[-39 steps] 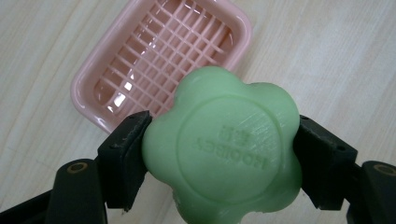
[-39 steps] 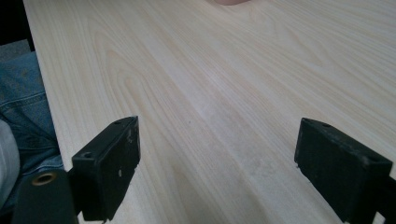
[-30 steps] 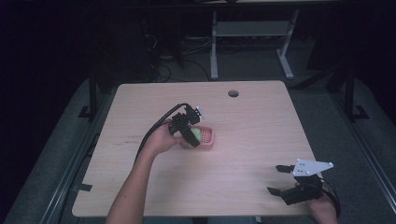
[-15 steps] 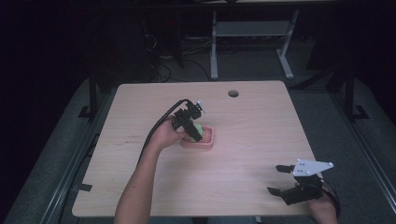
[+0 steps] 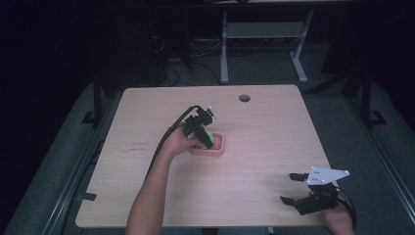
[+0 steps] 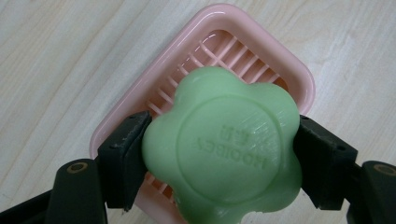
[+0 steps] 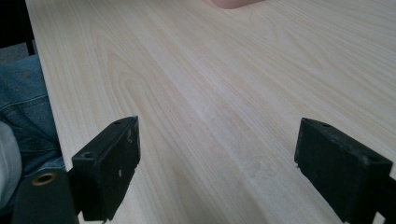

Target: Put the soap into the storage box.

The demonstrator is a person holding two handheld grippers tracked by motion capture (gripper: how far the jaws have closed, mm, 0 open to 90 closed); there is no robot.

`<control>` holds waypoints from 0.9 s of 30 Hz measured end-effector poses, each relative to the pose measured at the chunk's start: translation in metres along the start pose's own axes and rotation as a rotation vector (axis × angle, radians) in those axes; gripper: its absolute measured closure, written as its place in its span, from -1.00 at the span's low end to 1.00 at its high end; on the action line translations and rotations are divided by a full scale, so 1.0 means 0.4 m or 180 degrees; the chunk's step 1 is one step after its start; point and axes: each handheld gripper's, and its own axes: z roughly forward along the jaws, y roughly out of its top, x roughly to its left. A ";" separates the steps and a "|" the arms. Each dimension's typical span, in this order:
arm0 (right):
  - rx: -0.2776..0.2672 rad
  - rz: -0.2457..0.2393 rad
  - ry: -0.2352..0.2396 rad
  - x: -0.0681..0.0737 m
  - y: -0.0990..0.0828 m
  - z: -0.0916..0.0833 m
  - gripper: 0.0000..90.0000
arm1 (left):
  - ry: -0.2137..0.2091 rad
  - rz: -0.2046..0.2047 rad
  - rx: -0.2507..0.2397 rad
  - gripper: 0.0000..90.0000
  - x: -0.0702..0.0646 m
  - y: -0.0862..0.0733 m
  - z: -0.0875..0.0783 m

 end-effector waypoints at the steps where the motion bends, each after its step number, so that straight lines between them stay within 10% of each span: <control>1: 0.0000 0.0001 0.0000 0.000 0.000 0.000 -0.69 | -0.0005 -0.0003 0.0003 -0.41 0.000 0.002 0.001; 27: 0.0005 -0.0002 0.0011 0.000 0.000 0.001 -0.69 | 0.0000 -0.0089 0.0008 -0.41 0.000 0.020 0.037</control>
